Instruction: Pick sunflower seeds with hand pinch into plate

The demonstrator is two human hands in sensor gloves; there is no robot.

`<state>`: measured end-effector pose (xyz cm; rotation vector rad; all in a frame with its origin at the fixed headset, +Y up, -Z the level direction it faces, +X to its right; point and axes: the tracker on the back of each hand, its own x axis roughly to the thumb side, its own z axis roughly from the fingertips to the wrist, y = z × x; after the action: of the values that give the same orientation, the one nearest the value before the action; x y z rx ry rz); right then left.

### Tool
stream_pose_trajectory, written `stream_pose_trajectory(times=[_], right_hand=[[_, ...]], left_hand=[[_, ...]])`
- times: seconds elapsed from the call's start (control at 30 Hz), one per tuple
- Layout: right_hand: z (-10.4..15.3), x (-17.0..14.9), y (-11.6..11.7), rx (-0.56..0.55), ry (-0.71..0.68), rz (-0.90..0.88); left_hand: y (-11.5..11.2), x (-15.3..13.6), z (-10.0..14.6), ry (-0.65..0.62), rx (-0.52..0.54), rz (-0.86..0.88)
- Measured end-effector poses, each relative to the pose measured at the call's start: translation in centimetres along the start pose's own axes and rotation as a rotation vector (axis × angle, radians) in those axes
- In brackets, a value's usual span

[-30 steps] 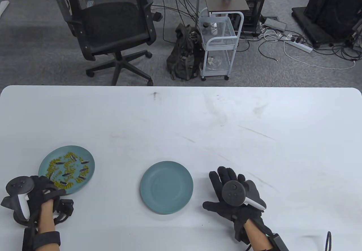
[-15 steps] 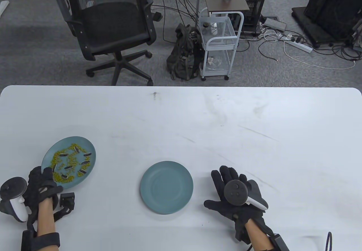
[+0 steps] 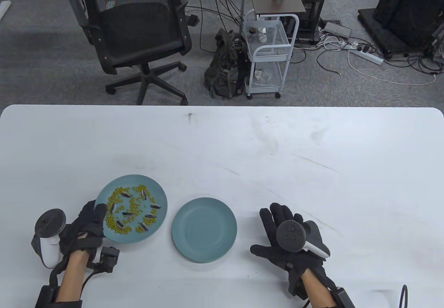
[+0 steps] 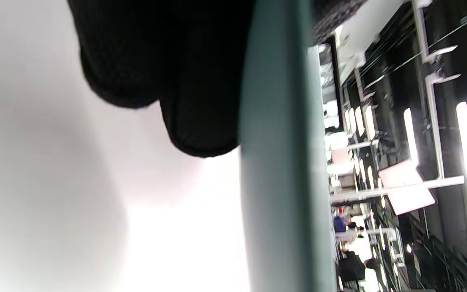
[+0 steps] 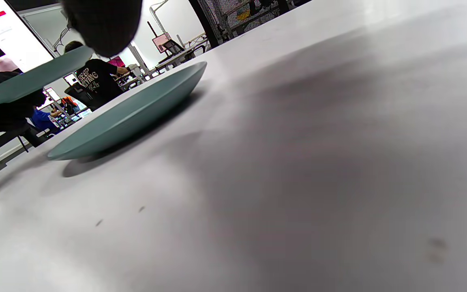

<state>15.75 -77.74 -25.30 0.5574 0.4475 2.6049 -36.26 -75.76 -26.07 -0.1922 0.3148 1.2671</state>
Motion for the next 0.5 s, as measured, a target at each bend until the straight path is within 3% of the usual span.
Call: stream_pose_trajectory(times=[0.17, 0.37, 0.5], right_hand=[[0.0, 0.0, 0.0, 0.002, -0.002, 0.000], [0.0, 0.1, -0.1, -0.017, -0.011, -0.012], [0.2, 0.6, -1.3, -0.126, -0.057, -0.064]], left_hand=[[-3.6, -0.5, 0.7, -0.027, -0.127, 0.072], [-4.9, -1.8, 0.6, -0.063, -0.062, 0.071], [-4.7, -2.1, 0.5, -0.060, -0.059, 0.118]])
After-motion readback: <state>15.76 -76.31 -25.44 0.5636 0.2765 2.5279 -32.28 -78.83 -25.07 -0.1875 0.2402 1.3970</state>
